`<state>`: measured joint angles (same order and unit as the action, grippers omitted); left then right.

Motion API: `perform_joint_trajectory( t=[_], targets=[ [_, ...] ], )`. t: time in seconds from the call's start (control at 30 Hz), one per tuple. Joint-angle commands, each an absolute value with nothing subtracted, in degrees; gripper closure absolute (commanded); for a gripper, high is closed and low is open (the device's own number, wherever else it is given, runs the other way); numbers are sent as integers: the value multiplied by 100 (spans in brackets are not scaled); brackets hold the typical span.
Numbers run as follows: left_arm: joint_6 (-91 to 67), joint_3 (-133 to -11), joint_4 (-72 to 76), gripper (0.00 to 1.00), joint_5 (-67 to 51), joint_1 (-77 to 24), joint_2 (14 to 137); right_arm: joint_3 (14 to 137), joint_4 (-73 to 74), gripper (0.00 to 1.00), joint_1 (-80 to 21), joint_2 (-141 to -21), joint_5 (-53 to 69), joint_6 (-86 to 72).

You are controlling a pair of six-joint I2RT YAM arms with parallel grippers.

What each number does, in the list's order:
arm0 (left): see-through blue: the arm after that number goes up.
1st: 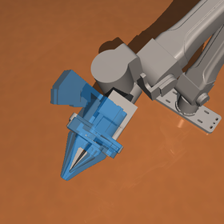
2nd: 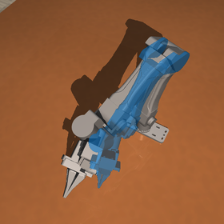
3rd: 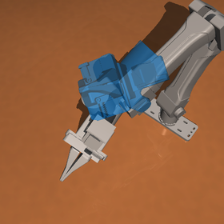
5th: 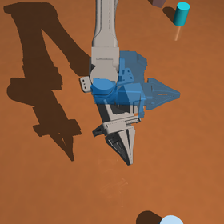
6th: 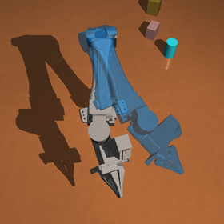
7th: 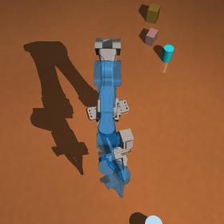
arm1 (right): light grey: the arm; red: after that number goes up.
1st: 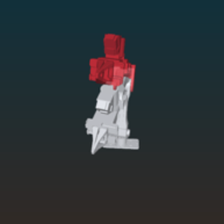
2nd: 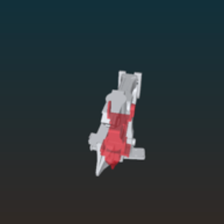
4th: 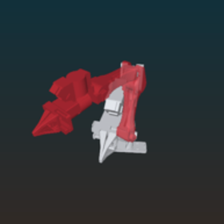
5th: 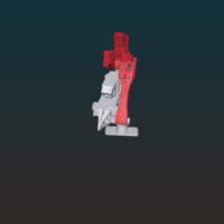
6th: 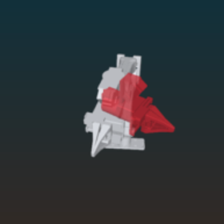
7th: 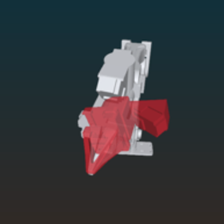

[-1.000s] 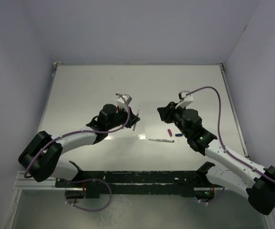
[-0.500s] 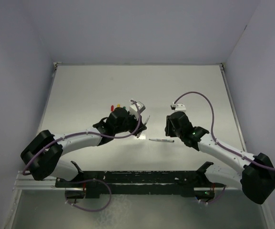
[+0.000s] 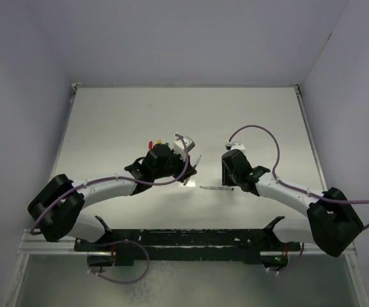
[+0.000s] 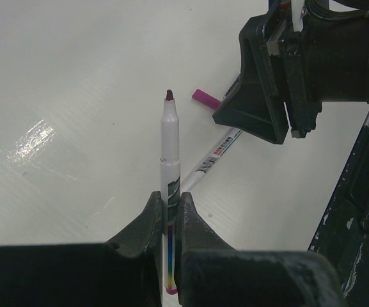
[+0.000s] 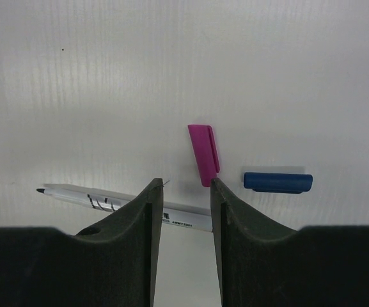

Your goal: Insert the pens into the pen caps

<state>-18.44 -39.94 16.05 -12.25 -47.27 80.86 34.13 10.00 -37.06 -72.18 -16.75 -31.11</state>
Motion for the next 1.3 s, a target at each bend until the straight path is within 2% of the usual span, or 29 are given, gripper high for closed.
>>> perform_joint_trajectory(
  t=[0.0, 0.67, 1.27],
  targets=[
    [-1881, -4069, 1932, 100, -1394, -4711, 8059, 3639, 753, 62, -3610, -7250, -1790, -3083],
    [-1870, -4037, 1905, 100, -1349, -4702, 8096, 3902, 647, 65, -3096, -7892, -1448, -2905],
    [-1829, -4080, 1853, 100, -1284, -4702, 8097, 3951, 1010, 65, -3085, -8218, -1046, -3087]
  ],
)
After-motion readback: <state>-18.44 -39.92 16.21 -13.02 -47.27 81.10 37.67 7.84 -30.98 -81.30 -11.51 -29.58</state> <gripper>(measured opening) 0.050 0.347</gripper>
